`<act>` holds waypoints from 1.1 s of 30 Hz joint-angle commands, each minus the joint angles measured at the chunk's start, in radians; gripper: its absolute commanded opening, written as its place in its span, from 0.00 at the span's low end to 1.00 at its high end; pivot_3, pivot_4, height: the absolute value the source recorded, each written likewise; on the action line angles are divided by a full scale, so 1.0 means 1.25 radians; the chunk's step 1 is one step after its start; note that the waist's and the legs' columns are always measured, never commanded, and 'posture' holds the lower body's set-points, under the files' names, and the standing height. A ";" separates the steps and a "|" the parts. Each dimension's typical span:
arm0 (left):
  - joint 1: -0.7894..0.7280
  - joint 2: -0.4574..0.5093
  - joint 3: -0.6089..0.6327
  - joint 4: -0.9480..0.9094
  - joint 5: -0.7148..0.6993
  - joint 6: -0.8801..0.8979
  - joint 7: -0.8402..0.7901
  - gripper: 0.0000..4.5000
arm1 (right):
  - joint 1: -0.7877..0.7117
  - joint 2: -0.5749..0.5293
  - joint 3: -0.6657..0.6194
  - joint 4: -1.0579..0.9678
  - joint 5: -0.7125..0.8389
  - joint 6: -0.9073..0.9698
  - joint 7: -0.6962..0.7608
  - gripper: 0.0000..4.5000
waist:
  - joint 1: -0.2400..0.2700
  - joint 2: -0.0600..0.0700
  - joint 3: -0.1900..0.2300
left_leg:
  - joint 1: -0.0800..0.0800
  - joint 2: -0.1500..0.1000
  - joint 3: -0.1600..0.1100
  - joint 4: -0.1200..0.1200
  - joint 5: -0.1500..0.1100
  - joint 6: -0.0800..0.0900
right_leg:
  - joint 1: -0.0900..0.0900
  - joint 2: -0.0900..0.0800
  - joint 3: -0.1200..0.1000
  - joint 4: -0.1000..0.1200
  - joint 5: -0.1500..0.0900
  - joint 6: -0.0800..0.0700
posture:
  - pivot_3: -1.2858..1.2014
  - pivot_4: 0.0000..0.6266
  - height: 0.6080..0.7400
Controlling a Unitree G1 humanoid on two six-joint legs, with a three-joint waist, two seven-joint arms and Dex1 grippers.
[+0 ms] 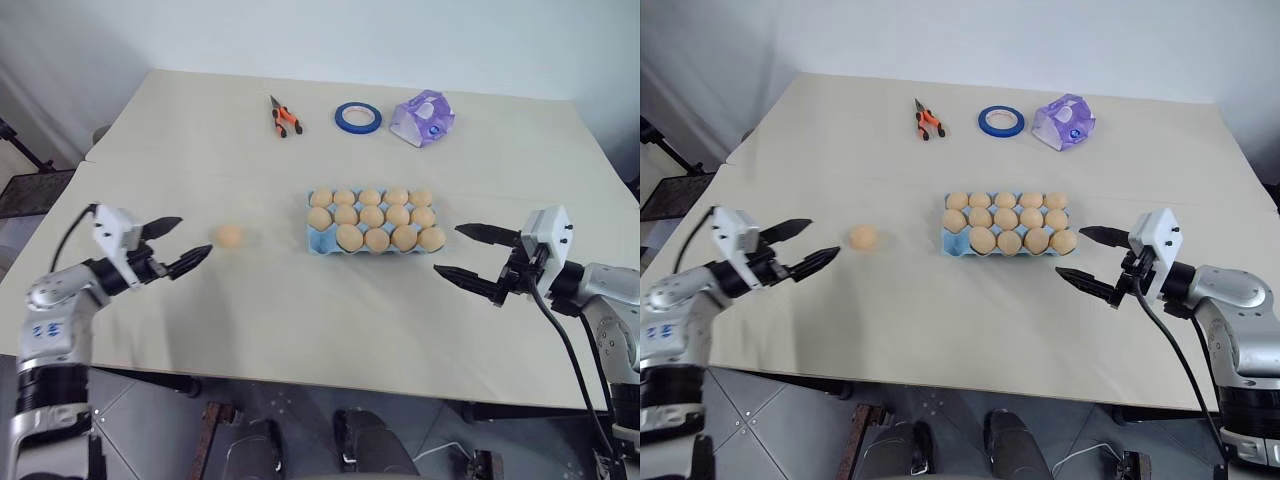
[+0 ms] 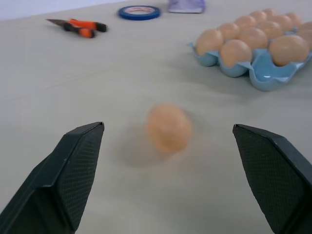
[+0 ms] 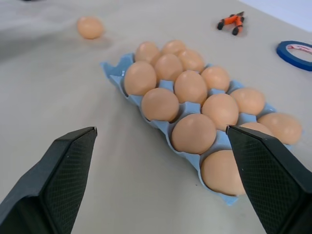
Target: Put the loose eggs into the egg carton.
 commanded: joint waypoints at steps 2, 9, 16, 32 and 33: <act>-0.108 -0.024 -0.044 0.140 0.078 -0.095 0.044 1.00 | 0.019 0.005 -0.014 -0.061 0.014 0.010 -0.032 0.99 | -0.002 0.000 0.000 | 0.000 0.000 0.000 0.000 0.000 0.000 | 0.000 0.000 0.000 0.000 0.000 0.000 | 0.52 0.24 1.00; -0.262 -0.063 -0.118 0.379 0.164 -0.170 0.045 1.00 | 0.046 0.007 -0.022 -0.102 0.021 0.035 -0.068 0.99 | -0.001 0.000 0.000 | 0.000 0.000 0.002 0.001 0.000 0.000 | -0.001 0.001 0.001 0.000 0.001 0.002 | 0.52 0.24 1.00; -0.321 -0.071 -0.142 0.470 0.200 -0.182 0.036 0.91 | 0.063 0.005 -0.030 -0.122 0.025 0.046 -0.091 1.00 | -0.001 0.000 0.000 | 0.000 0.000 0.004 0.001 0.000 0.000 | -0.002 0.001 0.001 0.001 0.001 0.003 | 0.52 0.24 1.00; -0.387 -0.158 -0.134 0.341 0.116 -0.130 -0.081 0.39 | 0.048 0.016 -0.013 -0.104 0.012 0.036 -0.109 1.00 | 0.010 0.000 0.000 | -0.001 -0.001 0.005 0.002 0.000 0.001 | -0.002 0.001 0.000 0.002 0.002 0.004 | 0.52 0.24 1.00; -0.394 -0.177 -0.140 0.327 0.108 -0.120 -0.093 0.39 | 0.047 0.018 -0.012 -0.104 0.011 0.035 -0.110 1.00 | 0.012 0.000 0.000 | 0.000 -0.002 0.005 0.003 0.000 0.001 | -0.002 0.001 -0.001 0.002 0.002 0.004 | 0.52 0.24 1.00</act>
